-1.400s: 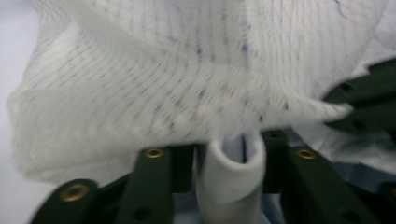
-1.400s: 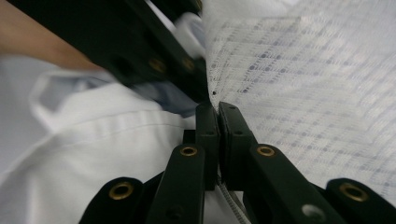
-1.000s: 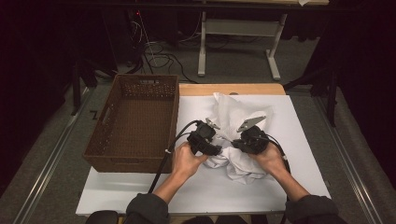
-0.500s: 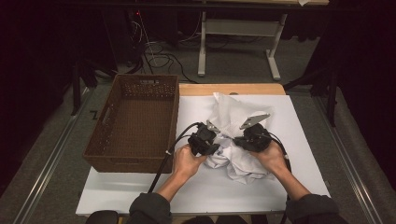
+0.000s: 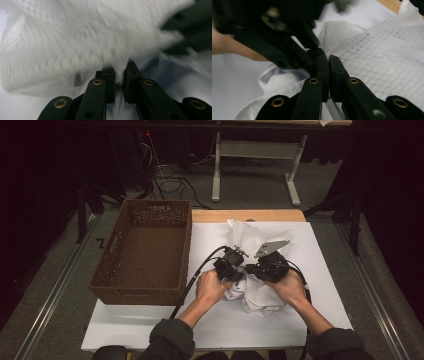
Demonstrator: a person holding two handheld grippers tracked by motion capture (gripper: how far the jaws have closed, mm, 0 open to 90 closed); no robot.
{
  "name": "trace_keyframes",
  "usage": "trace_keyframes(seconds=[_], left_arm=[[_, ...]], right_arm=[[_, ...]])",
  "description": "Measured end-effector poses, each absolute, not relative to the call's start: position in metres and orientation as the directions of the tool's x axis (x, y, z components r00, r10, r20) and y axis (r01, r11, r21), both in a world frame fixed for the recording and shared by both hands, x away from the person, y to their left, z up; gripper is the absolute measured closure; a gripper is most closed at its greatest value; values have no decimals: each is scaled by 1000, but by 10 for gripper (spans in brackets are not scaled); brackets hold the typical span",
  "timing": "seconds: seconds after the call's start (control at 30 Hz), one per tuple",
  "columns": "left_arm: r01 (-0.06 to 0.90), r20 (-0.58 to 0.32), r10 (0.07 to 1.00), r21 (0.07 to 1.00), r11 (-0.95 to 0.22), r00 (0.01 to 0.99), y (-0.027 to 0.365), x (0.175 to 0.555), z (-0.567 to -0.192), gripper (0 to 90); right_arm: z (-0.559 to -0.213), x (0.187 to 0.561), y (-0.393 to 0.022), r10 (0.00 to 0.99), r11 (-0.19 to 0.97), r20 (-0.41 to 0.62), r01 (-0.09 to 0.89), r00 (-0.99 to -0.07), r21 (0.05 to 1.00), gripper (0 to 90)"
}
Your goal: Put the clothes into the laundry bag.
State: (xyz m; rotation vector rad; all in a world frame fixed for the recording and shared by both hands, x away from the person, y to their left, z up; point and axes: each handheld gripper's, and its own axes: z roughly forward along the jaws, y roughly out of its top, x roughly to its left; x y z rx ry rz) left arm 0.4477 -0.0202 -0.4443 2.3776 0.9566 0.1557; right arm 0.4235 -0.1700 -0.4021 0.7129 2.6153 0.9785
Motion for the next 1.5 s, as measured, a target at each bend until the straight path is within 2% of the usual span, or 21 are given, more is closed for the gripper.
trace_keyframes(seconds=[0.2,0.27,0.37,0.47,0.67,0.97,1.0,1.03,1.07,1.17,1.2,1.5], left_arm=[[625,-117,698,565,-538,707,-23,456,-447,796],[629,-136,696,574,-524,705,-17,455,-446,723],[624,-123,693,566,-539,710,-10,448,-443,552],[618,-115,694,574,-538,711,0,440,-438,495],[617,-127,689,580,-532,714,17,427,-435,462],[668,-193,707,561,-489,680,22,420,-459,412],[675,-204,707,554,-487,677,22,421,-462,414],[678,-213,704,551,-486,678,21,422,-463,452],[656,-208,686,570,-494,697,19,422,-465,517],[602,-195,653,635,-484,732,15,420,-466,808],[597,-196,651,643,-479,733,15,419,-466,842],[575,-197,633,668,-472,749,20,414,-453,876]], right_arm=[[-407,421,-173,534,669,-85,359,-841,651,890],[-411,423,-179,553,667,-77,386,-829,637,890],[-420,427,-188,581,652,-52,426,-813,627,890],[-425,430,-192,591,652,-54,438,-805,619,890],[-432,437,-190,613,662,-71,462,-787,590,890],[-441,440,-190,618,673,-82,472,-782,570,889],[-441,440,-190,618,672,-79,473,-782,569,889],[-441,440,-190,619,672,-80,474,-781,570,889],[-441,440,-190,618,671,-81,472,-782,572,889],[-439,439,-187,612,673,-84,462,-786,577,889],[-439,438,-187,610,673,-86,457,-788,582,889],[-433,433,-181,586,661,-64,431,-808,615,890]])
